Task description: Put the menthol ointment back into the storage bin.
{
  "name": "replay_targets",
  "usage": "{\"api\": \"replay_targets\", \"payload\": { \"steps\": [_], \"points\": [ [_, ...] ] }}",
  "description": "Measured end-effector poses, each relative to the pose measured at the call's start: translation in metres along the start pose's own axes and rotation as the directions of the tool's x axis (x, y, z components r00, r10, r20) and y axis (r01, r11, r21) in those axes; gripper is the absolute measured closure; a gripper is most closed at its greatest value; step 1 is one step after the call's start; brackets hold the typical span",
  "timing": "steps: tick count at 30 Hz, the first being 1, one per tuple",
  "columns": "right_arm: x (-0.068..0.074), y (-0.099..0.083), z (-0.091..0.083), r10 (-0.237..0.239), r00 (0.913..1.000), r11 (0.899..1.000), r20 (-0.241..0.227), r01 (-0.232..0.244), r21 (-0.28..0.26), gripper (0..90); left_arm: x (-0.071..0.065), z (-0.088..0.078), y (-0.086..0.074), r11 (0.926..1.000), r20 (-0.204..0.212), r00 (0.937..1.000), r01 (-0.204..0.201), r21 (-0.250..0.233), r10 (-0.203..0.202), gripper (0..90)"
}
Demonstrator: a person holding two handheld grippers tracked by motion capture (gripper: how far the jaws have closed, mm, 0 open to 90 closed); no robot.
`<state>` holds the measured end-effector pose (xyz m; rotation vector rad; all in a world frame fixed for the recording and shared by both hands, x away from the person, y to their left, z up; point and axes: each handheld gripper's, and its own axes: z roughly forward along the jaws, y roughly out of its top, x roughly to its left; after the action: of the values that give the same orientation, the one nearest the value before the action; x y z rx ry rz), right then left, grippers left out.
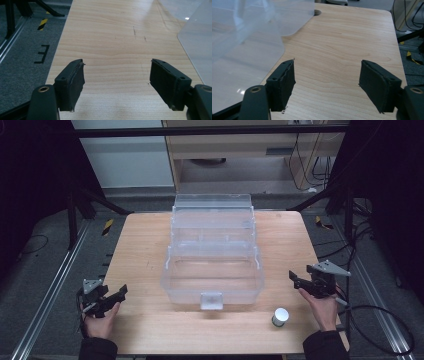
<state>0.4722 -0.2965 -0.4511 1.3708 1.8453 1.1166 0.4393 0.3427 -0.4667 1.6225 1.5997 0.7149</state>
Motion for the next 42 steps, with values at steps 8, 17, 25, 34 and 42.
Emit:
{"api": "replay_targets", "payload": {
  "steps": [8,17,25,34,42],
  "points": [
    [0.003,0.017,-0.016,-0.085,0.9941,0.996,-0.068,0.087,0.035,30.7,-0.003,0.004,-0.002,0.9990,0.016,0.9991,-0.039,0.022,0.038,27.5],
    [0.010,0.043,-0.034,-0.204,0.9590,0.969,-0.196,0.227,0.100,30.7,-0.004,0.009,-0.004,0.9963,0.025,0.9974,-0.069,0.051,0.068,27.1],
    [0.024,0.061,-0.035,-0.311,0.9005,0.912,-0.304,0.373,0.171,29.3,-0.005,0.010,-0.004,0.9947,0.029,0.9960,-0.087,0.056,0.085,26.6],
    [0.037,0.076,-0.039,-0.372,0.8280,0.853,-0.420,0.483,0.199,27.6,-0.006,0.011,-0.004,0.9932,0.036,0.9948,-0.097,0.064,0.095,26.3],
    [0.048,0.079,-0.042,-0.407,0.7451,0.789,-0.528,0.578,0.208,28.4,-0.008,0.012,-0.004,0.9915,0.037,0.9935,-0.110,0.069,0.108,26.2]
  ]
}}
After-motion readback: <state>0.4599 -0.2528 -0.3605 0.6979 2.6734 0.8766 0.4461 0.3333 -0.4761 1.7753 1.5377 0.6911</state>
